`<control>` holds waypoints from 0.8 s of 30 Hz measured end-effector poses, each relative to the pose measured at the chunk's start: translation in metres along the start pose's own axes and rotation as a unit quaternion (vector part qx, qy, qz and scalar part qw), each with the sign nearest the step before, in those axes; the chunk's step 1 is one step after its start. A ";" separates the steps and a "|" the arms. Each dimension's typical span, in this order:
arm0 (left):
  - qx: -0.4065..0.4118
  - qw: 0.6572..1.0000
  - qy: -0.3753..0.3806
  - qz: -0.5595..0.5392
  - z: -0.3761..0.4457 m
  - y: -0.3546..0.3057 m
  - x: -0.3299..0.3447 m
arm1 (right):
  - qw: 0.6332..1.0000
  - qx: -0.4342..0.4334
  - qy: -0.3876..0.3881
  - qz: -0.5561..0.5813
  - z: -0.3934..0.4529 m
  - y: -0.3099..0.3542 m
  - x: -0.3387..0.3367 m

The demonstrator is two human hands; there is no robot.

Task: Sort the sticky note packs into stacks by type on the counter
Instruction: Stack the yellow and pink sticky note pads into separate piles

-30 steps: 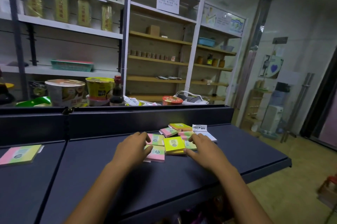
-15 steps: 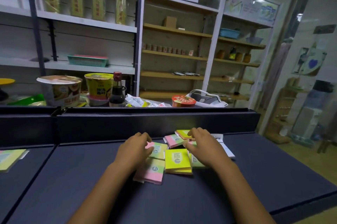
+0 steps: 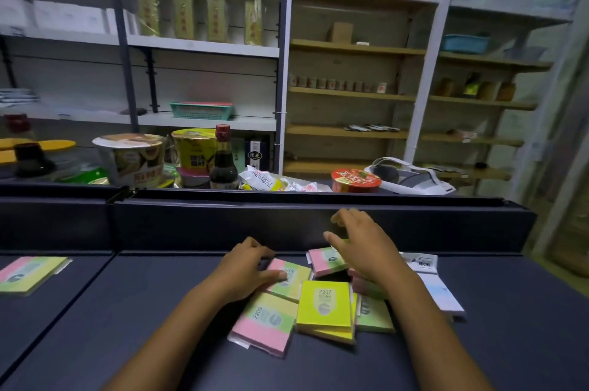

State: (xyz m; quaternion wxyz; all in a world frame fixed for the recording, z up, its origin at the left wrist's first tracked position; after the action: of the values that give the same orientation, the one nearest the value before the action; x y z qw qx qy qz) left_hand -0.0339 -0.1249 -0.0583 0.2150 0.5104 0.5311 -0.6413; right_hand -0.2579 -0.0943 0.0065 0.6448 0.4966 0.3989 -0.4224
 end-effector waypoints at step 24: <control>0.087 0.863 -0.183 -0.463 -0.035 -0.019 -0.033 | 0.994 0.055 -0.048 0.082 -0.010 -0.058 -0.014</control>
State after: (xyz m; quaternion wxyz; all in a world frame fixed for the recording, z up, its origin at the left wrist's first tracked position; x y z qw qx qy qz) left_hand -0.0216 -0.0953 -0.0171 -0.0590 0.0959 0.5997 -0.7923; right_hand -0.3180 -0.0911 -0.0002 0.6678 0.5412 0.3015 -0.4125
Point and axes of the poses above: each hand's wrist, its own z-axis towards the middle knuckle, its own x-axis out of the palm, y = z × x, the point moved 5 cm from there along z, towards the middle knuckle, and after that the axes turned 11 degrees about y, right-handed, at the moved point
